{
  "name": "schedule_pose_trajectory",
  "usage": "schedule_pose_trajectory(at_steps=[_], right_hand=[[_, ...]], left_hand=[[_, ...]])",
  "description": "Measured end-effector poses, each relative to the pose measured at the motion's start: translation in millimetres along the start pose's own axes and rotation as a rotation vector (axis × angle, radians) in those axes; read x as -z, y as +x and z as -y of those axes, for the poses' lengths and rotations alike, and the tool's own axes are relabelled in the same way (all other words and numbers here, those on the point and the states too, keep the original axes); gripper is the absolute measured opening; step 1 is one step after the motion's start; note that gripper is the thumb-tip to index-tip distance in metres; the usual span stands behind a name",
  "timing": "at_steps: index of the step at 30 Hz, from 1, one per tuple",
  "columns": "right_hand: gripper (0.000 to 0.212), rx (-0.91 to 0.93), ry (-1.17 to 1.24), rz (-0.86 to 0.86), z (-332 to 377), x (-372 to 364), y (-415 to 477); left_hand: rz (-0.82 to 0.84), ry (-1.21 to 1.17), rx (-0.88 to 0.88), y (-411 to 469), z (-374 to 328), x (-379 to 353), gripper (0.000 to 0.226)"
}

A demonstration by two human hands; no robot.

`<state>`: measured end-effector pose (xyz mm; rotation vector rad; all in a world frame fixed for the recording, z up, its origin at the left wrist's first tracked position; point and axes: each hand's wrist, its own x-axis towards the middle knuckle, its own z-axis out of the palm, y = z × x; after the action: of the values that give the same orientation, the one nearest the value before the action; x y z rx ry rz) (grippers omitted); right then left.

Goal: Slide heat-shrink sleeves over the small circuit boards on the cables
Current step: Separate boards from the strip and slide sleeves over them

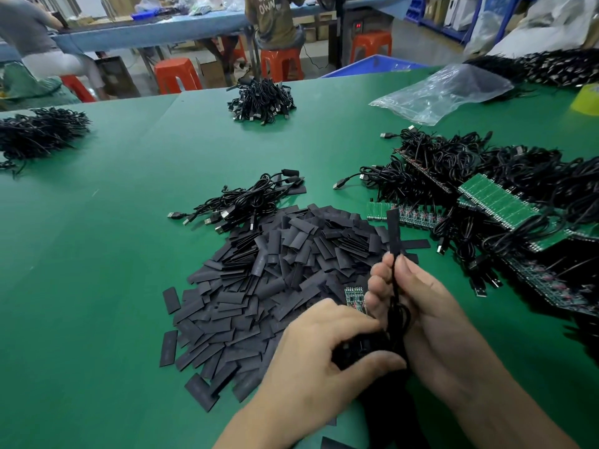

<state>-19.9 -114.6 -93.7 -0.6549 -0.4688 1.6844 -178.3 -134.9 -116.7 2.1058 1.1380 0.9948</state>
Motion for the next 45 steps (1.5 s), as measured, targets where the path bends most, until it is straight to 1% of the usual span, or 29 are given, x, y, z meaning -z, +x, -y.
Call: schedule_pose_trajectory(at_steps=[1, 5, 7, 10, 11, 12, 14, 17, 20, 22, 25, 27, 29, 31, 33, 35, 37, 39, 41, 43, 45], right_hand=[[0.017, 0.022, 0.015, -0.017, 0, -1, 0], [0.021, 0.121, 0.013, -0.048, 1, 2, 2], [0.022, 0.150, -0.051, -0.013, 0, 4, 2], [0.033, 0.204, -0.321, 0.021, 1, 6, 2], [0.037, 0.230, -0.421, -0.007, 1, 7, 2], [0.038, 0.259, -0.500, -0.051, 2, 8, 3], [0.033, 0.298, -0.567, -0.117, 4, 12, 5], [0.025, 0.303, -0.557, -0.161, 7, 16, 7], [0.024, 0.300, -0.563, -0.172, 9, 19, 9], [0.024, 0.300, -0.578, -0.187, 9, 22, 11], [0.023, 0.307, -0.667, -0.197, 11, 27, 13], [0.021, 0.308, -0.827, -0.180, 11, 30, 13], [0.016, 0.329, -1.075, -0.153, 9, 33, 12], [0.010, 0.428, -1.338, -0.132, 5, 33, 11], [0.004, 0.525, -1.548, -0.093, 1, 31, 10], [0.014, 0.520, -1.705, -0.050, -3, 32, 9], [0.023, 0.501, -1.804, -0.029, -5, 34, 8], [0.023, 0.516, -1.826, -0.021, -6, 32, 7], [0.016, 0.538, -1.749, -0.019, -6, 30, 7], [0.016, 0.539, -1.577, -0.030, -3, 30, 9], [0.019, 0.444, -1.362, -0.017, 1, 31, 10]], left_hand=[[0.001, 0.002, 0.022, 0, -2, -2, 0.035], [0.008, -0.072, 0.091, 2, -9, -6, 0.025], [0.031, -0.154, 0.122, 2, -13, -4, 0.022], [0.032, -0.357, 0.246, 7, -13, 10, 0.018], [0.021, -0.397, 0.289, 9, -10, 19, 0.017], [-0.001, -0.377, 0.315, 14, -8, 30, 0.017], [-0.097, -0.161, 0.299, 25, 2, 54, 0.013], [-0.253, 0.231, 0.236, 56, 23, 93, 0.009], [-0.322, 0.526, 0.233, 94, 54, 125, 0.016], [-0.329, 0.655, 0.255, 116, 78, 139, 0.019], [-0.263, 0.653, 0.297, 139, 103, 146, 0.018], [-0.224, 0.635, 0.314, 144, 109, 143, 0.018], [-0.262, 0.661, 0.285, 141, 108, 140, 0.020], [-0.327, 0.690, 0.231, 129, 100, 136, 0.021], [-0.363, 0.664, 0.183, 111, 85, 127, 0.019], [-0.313, 0.575, 0.136, 89, 65, 107, 0.016], [-0.203, 0.482, 0.108, 66, 45, 83, 0.016], [-0.103, 0.414, 0.117, 46, 29, 61, 0.021], [-0.056, 0.366, 0.126, 33, 19, 47, 0.026], [-0.055, 0.321, 0.122, 24, 12, 37, 0.025], [-0.071, 0.259, 0.131, 18, 6, 30, 0.025]])
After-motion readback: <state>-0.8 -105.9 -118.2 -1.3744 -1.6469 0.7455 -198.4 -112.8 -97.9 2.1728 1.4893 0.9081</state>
